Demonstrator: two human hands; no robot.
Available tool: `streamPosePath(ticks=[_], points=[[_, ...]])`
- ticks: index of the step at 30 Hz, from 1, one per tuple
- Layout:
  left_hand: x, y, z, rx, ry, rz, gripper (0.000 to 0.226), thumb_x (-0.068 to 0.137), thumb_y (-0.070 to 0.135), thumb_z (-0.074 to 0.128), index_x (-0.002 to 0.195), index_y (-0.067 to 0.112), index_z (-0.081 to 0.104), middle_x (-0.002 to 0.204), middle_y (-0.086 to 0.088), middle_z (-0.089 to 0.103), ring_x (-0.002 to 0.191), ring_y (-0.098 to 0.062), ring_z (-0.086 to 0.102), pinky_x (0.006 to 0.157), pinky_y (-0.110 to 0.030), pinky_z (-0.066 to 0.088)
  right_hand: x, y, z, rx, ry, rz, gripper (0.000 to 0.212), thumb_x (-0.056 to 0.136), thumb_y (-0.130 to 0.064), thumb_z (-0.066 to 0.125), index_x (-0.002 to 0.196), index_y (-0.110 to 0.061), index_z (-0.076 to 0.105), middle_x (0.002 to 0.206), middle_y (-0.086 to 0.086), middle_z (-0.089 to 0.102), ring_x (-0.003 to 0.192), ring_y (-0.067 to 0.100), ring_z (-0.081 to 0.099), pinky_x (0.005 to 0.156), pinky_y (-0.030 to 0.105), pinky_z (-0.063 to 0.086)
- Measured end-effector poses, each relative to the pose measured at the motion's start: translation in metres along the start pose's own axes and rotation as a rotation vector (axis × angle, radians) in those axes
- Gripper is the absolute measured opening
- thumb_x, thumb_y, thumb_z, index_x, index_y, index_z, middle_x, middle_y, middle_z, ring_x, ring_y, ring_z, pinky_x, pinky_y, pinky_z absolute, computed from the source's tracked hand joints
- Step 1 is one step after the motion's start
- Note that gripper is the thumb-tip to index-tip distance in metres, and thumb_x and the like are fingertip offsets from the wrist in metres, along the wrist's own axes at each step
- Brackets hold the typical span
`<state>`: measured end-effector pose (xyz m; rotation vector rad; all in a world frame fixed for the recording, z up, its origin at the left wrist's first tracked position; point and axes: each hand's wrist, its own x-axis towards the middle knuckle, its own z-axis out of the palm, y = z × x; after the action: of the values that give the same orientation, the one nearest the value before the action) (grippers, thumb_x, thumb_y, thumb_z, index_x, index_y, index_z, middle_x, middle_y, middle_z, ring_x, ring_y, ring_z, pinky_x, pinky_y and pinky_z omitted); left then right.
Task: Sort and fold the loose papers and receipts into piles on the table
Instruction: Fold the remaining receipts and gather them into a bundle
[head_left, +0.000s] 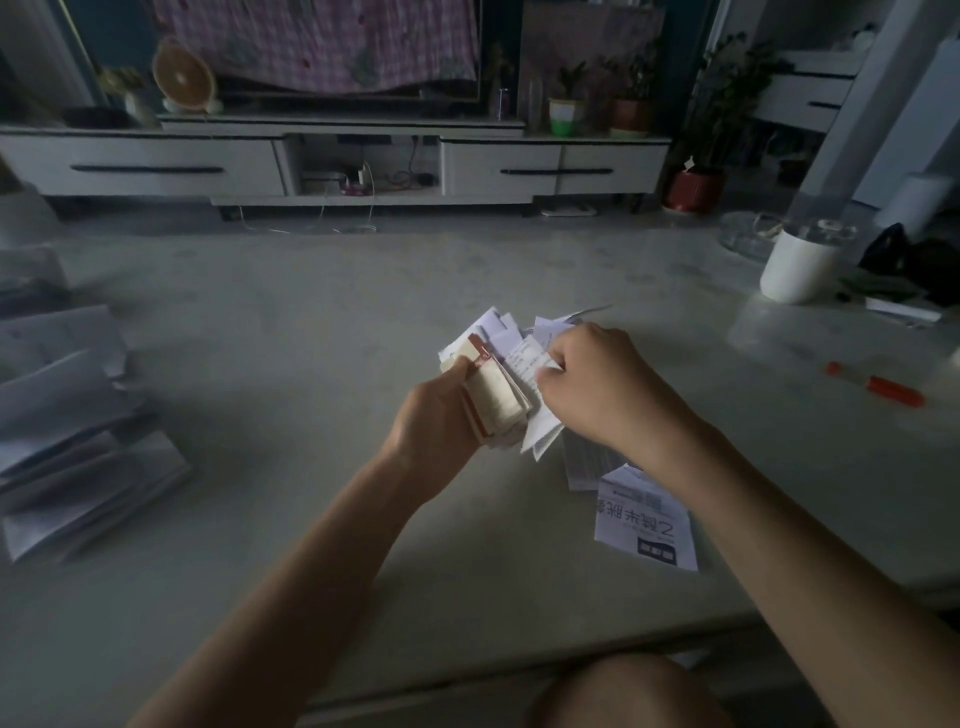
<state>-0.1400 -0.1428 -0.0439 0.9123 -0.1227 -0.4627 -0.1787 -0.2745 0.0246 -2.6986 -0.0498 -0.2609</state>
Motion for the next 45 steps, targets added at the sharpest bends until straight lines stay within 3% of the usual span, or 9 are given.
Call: streamPosePath(ticks=[13, 16, 18, 21, 25, 32, 36, 40, 45], points=[[0.002, -0.011, 0.001, 0.097, 0.135, 0.137, 0.033, 0.101, 0.021, 0.027, 0.095, 0.009, 0.058, 0.070, -0.002, 0.069, 0.058, -0.012, 0.065, 0.051, -0.020, 0.050, 0.002, 0.002, 0.045, 0.237, 0.008, -0.152, 0.029, 0.094, -0.010, 0.040, 0.066, -0.017, 0.043, 0.085, 0.007, 0.041, 0.077, 0.021, 0.045, 0.067, 0.029, 0.032], [0.005, -0.013, -0.001, 0.217, 0.294, 0.289, 0.026, 0.100, 0.020, 0.035, 0.092, 0.012, 0.059, 0.082, -0.006, 0.066, 0.073, -0.016, 0.063, 0.068, -0.029, 0.051, 0.005, 0.003, 0.050, 0.222, 0.139, -0.139, 0.017, 0.091, -0.010, 0.050, 0.096, -0.012, 0.066, 0.095, 0.006, 0.051, 0.089, 0.019, 0.052, 0.078, 0.025, 0.037], [0.004, -0.012, 0.000, 0.334, 0.383, 0.413, 0.020, 0.099, 0.017, 0.040, 0.089, 0.016, 0.056, 0.083, -0.003, 0.061, 0.071, -0.009, 0.061, 0.063, -0.026, 0.050, 0.006, 0.002, 0.048, 0.280, 0.274, -0.119, 0.031, 0.088, -0.011, 0.056, 0.119, -0.009, 0.057, 0.114, 0.010, 0.055, 0.109, 0.022, 0.051, 0.090, 0.023, 0.036], [0.001, -0.011, 0.002, 0.551, 0.367, 0.587, 0.016, 0.099, 0.013, 0.040, 0.086, 0.017, 0.050, 0.079, 0.001, 0.057, 0.062, 0.004, 0.056, 0.056, -0.015, 0.046, 0.010, 0.005, 0.049, 0.563, 0.025, 0.005, 0.058, 0.087, -0.010, 0.059, 0.138, -0.011, 0.031, 0.133, 0.006, 0.045, 0.125, 0.018, 0.044, 0.103, 0.028, 0.036], [0.003, -0.020, -0.006, 0.885, 0.320, 0.568, 0.026, 0.098, 0.008, 0.039, 0.077, 0.022, 0.032, 0.078, 0.007, 0.049, 0.066, 0.002, 0.046, 0.061, -0.013, 0.039, 0.012, 0.012, 0.072, 0.556, -0.036, 0.083, 0.041, 0.080, -0.016, 0.063, 0.114, -0.007, 0.042, 0.111, 0.014, 0.061, 0.105, 0.031, 0.059, 0.091, 0.046, 0.047], [0.004, -0.021, -0.014, 0.825, 0.235, 0.419, 0.023, 0.094, 0.018, 0.045, 0.090, 0.015, 0.023, 0.089, 0.003, 0.046, 0.086, -0.013, 0.046, 0.080, -0.030, 0.043, 0.002, 0.013, 0.082, 0.404, 0.020, 0.032, 0.030, 0.091, -0.007, 0.049, 0.118, -0.002, 0.036, 0.113, 0.021, 0.059, 0.102, 0.036, 0.057, 0.080, 0.036, 0.043], [0.005, -0.020, -0.013, 0.871, 0.258, 0.512, 0.030, 0.087, 0.013, 0.058, 0.096, 0.013, 0.029, 0.088, 0.009, 0.050, 0.076, -0.002, 0.055, 0.064, -0.012, 0.046, 0.009, 0.016, 0.078, 0.438, 0.039, 0.055, 0.029, 0.087, -0.002, 0.053, 0.113, -0.001, 0.039, 0.106, 0.021, 0.060, 0.098, 0.034, 0.058, 0.076, 0.035, 0.045], [0.004, -0.002, -0.018, 0.557, 0.267, 0.360, 0.017, 0.076, 0.008, 0.070, 0.090, 0.013, 0.062, 0.082, -0.007, 0.067, 0.072, -0.015, 0.065, 0.067, -0.032, 0.054, 0.014, 0.012, 0.062, 0.537, -0.027, 0.037, 0.028, 0.084, -0.005, 0.058, 0.107, -0.005, 0.042, 0.098, 0.018, 0.063, 0.091, 0.032, 0.062, 0.076, 0.041, 0.049], [0.001, 0.000, -0.006, 0.268, 0.144, 0.189, 0.018, 0.086, -0.005, 0.049, 0.090, 0.008, 0.062, 0.074, -0.003, 0.070, 0.068, -0.016, 0.068, 0.061, -0.029, 0.057, 0.028, 0.028, 0.001, 0.624, 0.046, -0.013, 0.016, 0.085, 0.003, 0.059, 0.101, 0.001, 0.062, 0.080, 0.010, 0.061, 0.068, 0.017, 0.055, 0.059, 0.020, 0.045]])
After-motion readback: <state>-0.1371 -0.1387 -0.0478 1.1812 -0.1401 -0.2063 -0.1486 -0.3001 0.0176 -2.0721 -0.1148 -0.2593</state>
